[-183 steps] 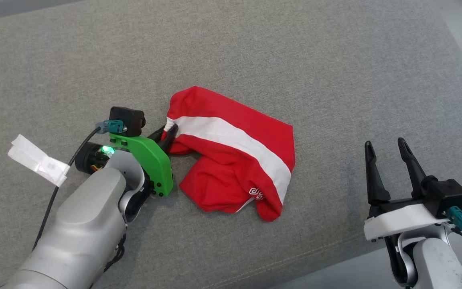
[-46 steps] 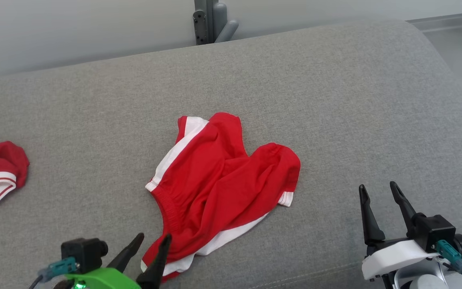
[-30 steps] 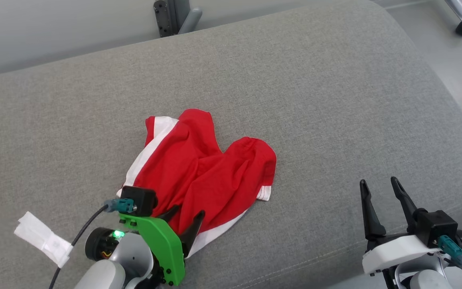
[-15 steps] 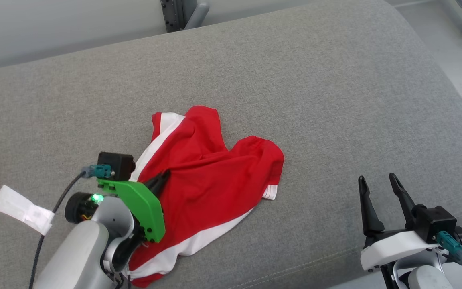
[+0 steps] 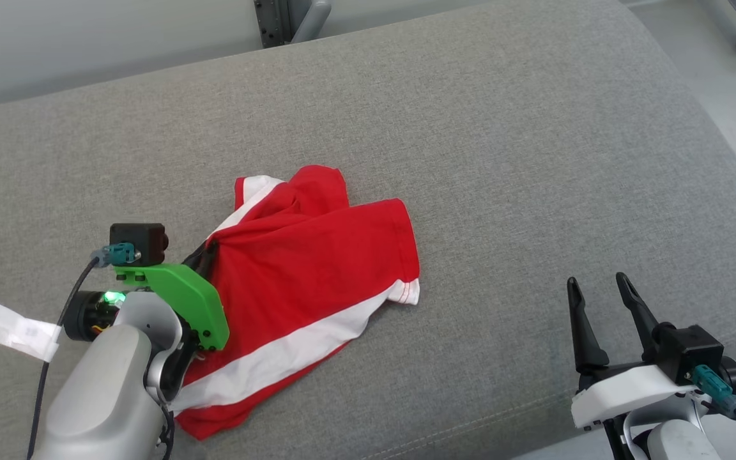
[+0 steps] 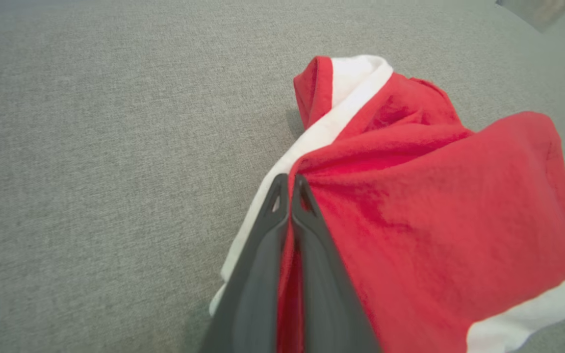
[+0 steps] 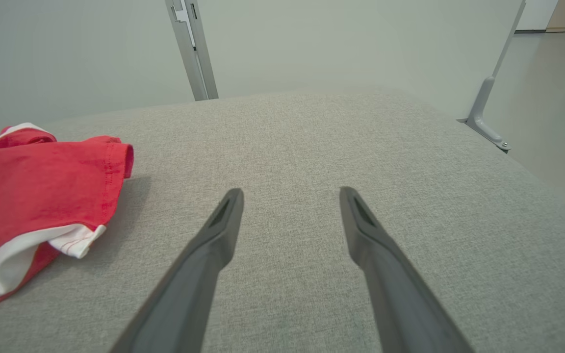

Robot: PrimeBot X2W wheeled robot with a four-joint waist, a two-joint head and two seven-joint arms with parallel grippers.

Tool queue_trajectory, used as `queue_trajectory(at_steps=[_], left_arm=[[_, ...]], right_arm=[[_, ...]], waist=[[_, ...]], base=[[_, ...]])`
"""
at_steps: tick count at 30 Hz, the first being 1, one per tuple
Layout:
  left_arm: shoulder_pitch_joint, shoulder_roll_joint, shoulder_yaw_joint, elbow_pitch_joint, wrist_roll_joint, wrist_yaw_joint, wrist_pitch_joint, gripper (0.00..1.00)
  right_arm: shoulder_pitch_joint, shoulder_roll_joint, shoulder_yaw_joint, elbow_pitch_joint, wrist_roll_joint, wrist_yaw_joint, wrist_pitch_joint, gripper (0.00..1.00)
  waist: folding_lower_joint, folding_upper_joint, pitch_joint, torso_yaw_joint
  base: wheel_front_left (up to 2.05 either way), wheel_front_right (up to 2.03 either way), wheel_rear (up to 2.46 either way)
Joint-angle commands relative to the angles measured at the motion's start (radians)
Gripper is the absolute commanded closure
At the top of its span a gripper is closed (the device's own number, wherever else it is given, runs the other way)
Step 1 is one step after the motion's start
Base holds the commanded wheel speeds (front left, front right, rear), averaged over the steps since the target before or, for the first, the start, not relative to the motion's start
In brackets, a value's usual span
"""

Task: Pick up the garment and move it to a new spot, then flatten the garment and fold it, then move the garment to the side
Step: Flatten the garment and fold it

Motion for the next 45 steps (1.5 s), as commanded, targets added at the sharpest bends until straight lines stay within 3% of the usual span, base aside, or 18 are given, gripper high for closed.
queue_trajectory(at_steps=[1,2,6,15,26,33,45], left_arm=[[-0.006,-0.011,0.009,0.025,-0.001,0.004,-0.031,0.43],[-0.003,-0.016,0.008,0.040,-0.001,0.004,-0.047,0.00],[0.018,-0.033,0.017,0.056,-0.002,0.010,-0.124,0.00],[0.200,-0.047,0.062,-0.107,0.037,0.141,-0.359,0.00],[0.493,-0.043,0.113,-0.382,0.135,0.252,-0.415,0.00],[0.630,-0.055,0.182,-0.442,0.189,0.235,-0.415,0.00],[0.733,-0.117,0.325,-0.456,0.299,0.106,-0.416,0.00]], right_arm=[[-0.001,0.000,-0.002,0.003,-0.003,-0.001,-0.003,0.00],[0.002,0.000,-0.004,0.002,-0.002,-0.001,-0.003,0.00],[0.019,0.000,-0.014,0.000,-0.005,-0.001,-0.003,0.00],[0.049,-0.015,-0.042,-0.011,-0.021,-0.001,-0.003,0.00],[0.084,-0.064,-0.062,-0.026,-0.043,-0.001,-0.003,0.00],[0.100,-0.079,-0.053,-0.024,-0.047,-0.001,-0.003,0.00],[0.127,-0.074,-0.046,0.007,-0.056,-0.001,-0.003,0.00]], waist=[[0.0000,0.0000,0.000,-0.005],[0.0000,0.0000,-0.001,-0.006],[0.0000,0.0000,-0.003,0.000],[0.0000,0.0000,-0.038,0.060],[0.0000,0.0000,-0.135,0.168],[0.0000,0.0000,-0.182,0.211],[0.0000,0.0000,-0.215,0.256]], base=[[0.00,0.00,0.00],[0.00,0.00,0.00],[0.00,0.00,0.00],[0.00,0.00,0.00],[0.00,0.00,0.00],[0.00,0.00,0.00],[0.00,0.00,0.00]])
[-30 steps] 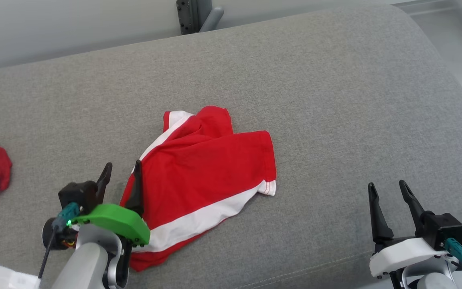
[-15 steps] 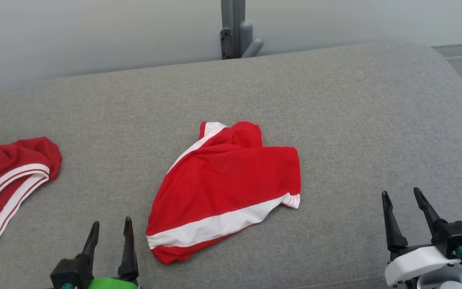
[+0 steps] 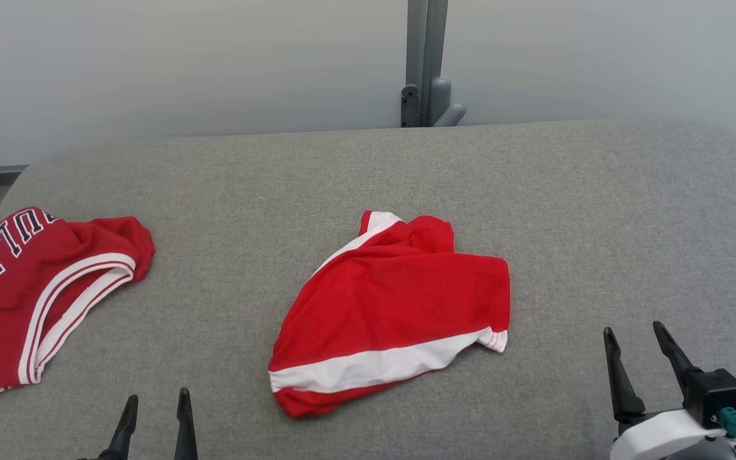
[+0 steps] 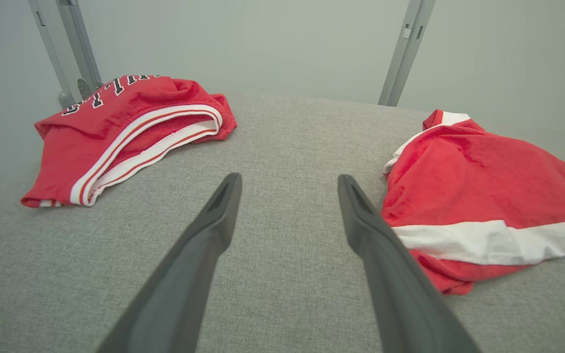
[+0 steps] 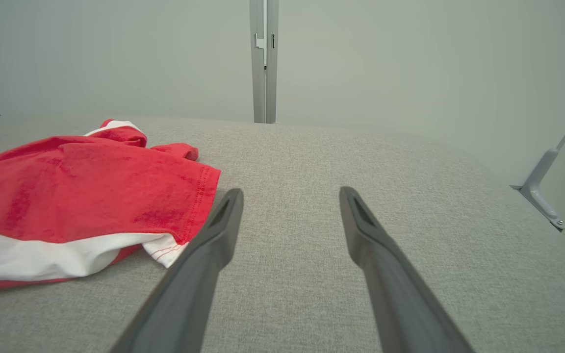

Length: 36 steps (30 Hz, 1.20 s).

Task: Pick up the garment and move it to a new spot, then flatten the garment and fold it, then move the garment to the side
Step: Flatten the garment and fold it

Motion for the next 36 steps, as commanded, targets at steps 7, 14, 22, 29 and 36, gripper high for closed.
queue_trajectory(at_steps=[7,14,22,29,36], left_arm=[[0.024,-0.049,0.073,0.002,0.060,-0.080,-0.003,0.00],[0.016,-0.077,0.115,0.012,0.094,-0.121,-0.003,0.00],[-0.040,-0.074,0.074,0.056,0.067,-0.145,0.071,0.00],[-0.091,-0.049,0.017,0.019,0.035,-0.152,0.305,0.00],[-0.153,-0.037,-0.047,-0.048,-0.029,-0.159,0.508,0.00]], right_arm=[[0.012,0.020,0.015,0.012,-0.011,-0.001,-0.003,0.00],[-0.005,0.034,0.034,0.019,0.000,-0.001,-0.003,0.00],[-0.085,0.007,0.111,0.094,-0.001,-0.001,0.085,0.00],[-0.188,-0.031,0.200,0.080,0.072,-0.002,0.334,0.00],[-0.264,-0.059,0.283,0.086,0.112,-0.001,0.567,0.00]], waist=[[0.0000,0.0000,-0.016,0.003],[0.0000,0.0000,-0.015,-0.009],[0.0000,0.0000,-0.007,-0.017],[0.0000,0.0000,0.037,-0.021],[0.0000,0.0000,0.125,0.004]], base=[[0.00,0.00,0.00],[0.00,0.00,0.00],[0.00,0.00,0.00],[0.00,0.00,0.00],[0.00,0.00,0.00]])
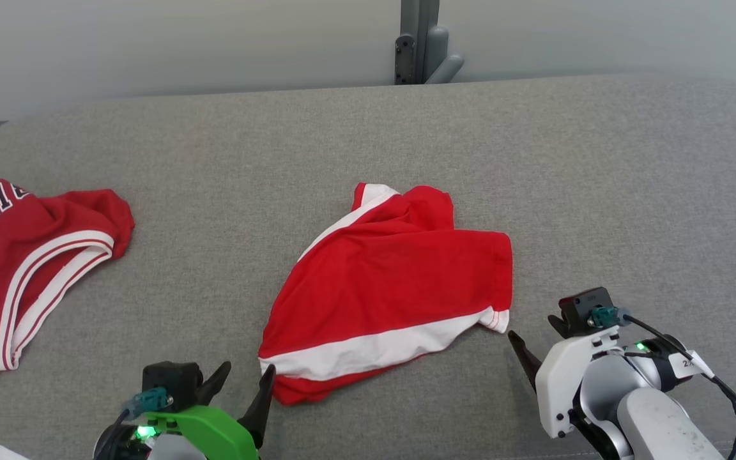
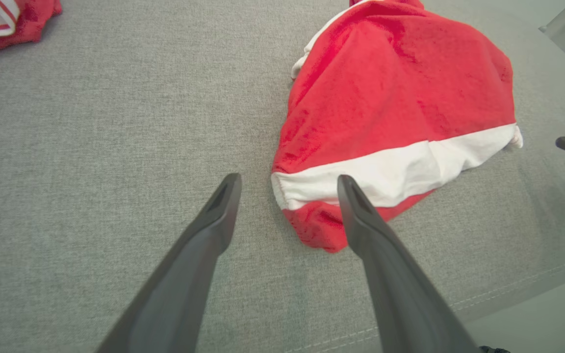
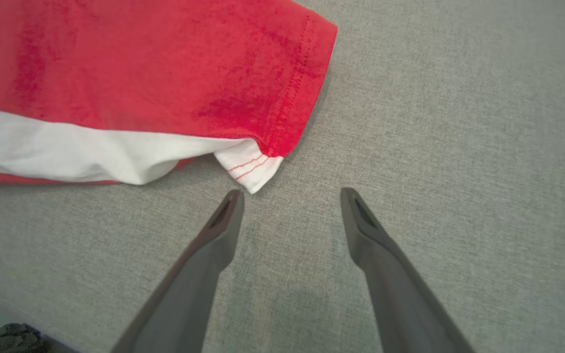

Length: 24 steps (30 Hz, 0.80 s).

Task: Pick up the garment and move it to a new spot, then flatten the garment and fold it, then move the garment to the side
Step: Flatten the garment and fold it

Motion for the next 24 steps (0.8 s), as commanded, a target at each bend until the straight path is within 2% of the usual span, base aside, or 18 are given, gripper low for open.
queue_trajectory(at_steps=[1,12,24], left_arm=[[-0.022,0.012,-0.002,-0.003,-0.002,-0.004,0.005,0.00],[-0.117,0.024,-0.077,-0.004,-0.047,-0.006,0.067,0.00],[-0.127,0.040,-0.099,0.028,-0.074,-0.002,0.085,0.00]], right_arm=[[-0.017,-0.008,0.002,-0.002,0.007,-0.001,0.006,0.00],[-0.069,0.011,0.032,0.010,0.033,-0.001,0.003,0.00],[-0.096,0.013,0.064,0.058,0.047,-0.001,-0.024,0.00]], waist=[[0.0000,0.0000,0.040,0.020],[0.0000,0.0000,0.142,0.046],[0.0000,0.0000,0.155,0.035]], base=[[0.00,0.00,0.00],[0.00,0.00,0.00],[0.00,0.00,0.00]])
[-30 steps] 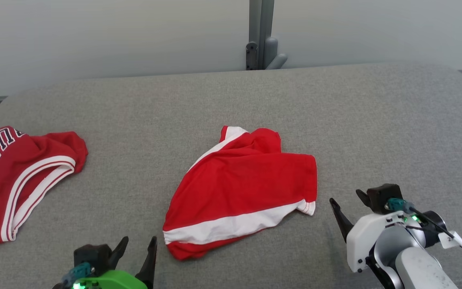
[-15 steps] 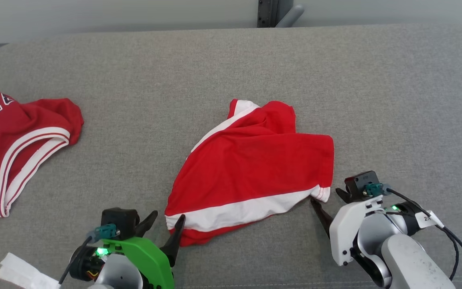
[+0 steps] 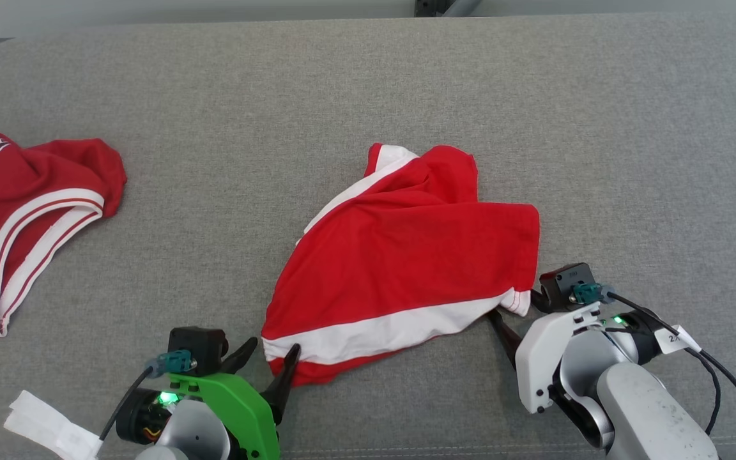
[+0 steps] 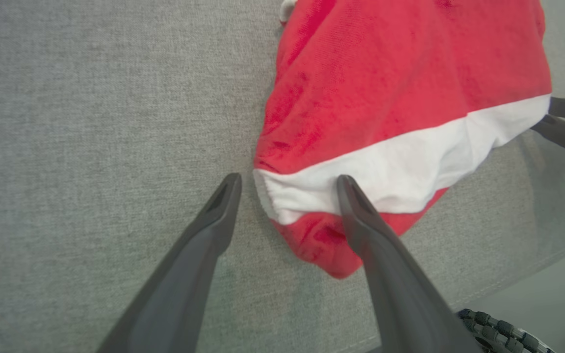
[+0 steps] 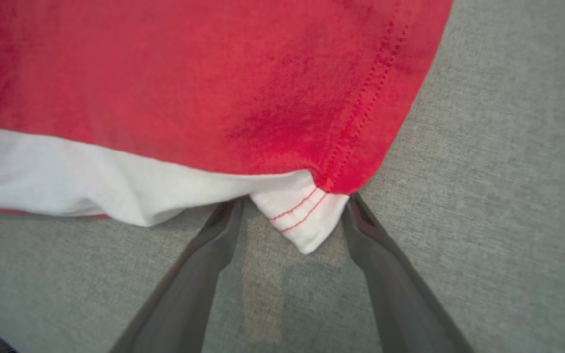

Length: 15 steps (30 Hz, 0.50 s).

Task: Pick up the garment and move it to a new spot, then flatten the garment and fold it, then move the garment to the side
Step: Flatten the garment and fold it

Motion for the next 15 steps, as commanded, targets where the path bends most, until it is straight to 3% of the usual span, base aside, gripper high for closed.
queue_trajectory(at_steps=[1,4,5,6,7,8,9,10,11,15], left_arm=[[-0.002,0.008,0.000,0.005,-0.009,0.003,0.010,0.00],[0.006,0.009,-0.003,0.011,-0.012,0.009,0.025,0.00],[0.006,0.012,-0.009,0.013,-0.011,0.010,0.033,0.06],[0.005,0.012,-0.011,0.011,-0.013,0.009,0.037,0.17],[0.002,0.010,-0.012,0.009,-0.016,0.009,0.035,0.51],[-0.001,0.010,-0.014,0.009,-0.016,0.009,0.036,0.57],[-0.005,0.014,-0.018,0.010,-0.013,0.008,0.039,0.76],[-0.008,0.015,-0.023,0.012,-0.017,0.007,0.044,0.87],[-0.009,0.018,-0.031,0.017,-0.025,0.005,0.056,1.00],[-0.012,0.036,-0.050,0.004,-0.044,0.001,0.089,1.00]], right_arm=[[-0.004,-0.004,0.007,0.014,0.005,-0.001,-0.001,0.00],[-0.013,-0.008,0.016,0.014,0.007,-0.001,-0.010,0.00],[-0.016,-0.011,0.016,0.015,0.008,-0.001,-0.012,0.00],[-0.018,-0.012,0.016,0.016,0.009,-0.001,-0.013,0.00],[-0.019,-0.014,0.016,0.017,0.009,-0.001,-0.016,0.00],[-0.021,-0.016,0.017,0.019,0.009,-0.001,-0.016,0.05],[-0.023,-0.017,0.021,0.021,0.010,-0.001,-0.016,0.51],[-0.026,-0.017,0.026,0.023,0.014,-0.001,-0.018,0.82],[-0.029,-0.019,0.034,0.024,0.017,-0.001,-0.017,1.00],[-0.041,-0.033,0.045,0.027,0.026,-0.001,0.004,1.00]], waist=[[0.0000,0.0000,-0.003,-0.004],[0.0000,0.0000,-0.002,-0.009],[0.0000,0.0000,0.000,-0.009],[0.0000,0.0000,0.001,-0.009],[0.0000,0.0000,0.003,-0.008],[0.0000,0.0000,0.004,-0.007],[0.0000,0.0000,0.006,-0.006],[0.0000,0.0000,0.006,-0.006],[0.0000,0.0000,0.007,-0.006],[0.0000,0.0000,0.004,-0.009]], base=[[0.00,0.00,0.00],[0.00,0.00,0.00],[0.00,0.00,0.00],[0.00,0.00,0.00],[0.00,0.00,0.00],[0.00,0.00,0.00],[0.00,0.00,0.00],[0.00,0.00,0.00],[0.00,0.00,0.00],[0.00,0.00,0.00]])
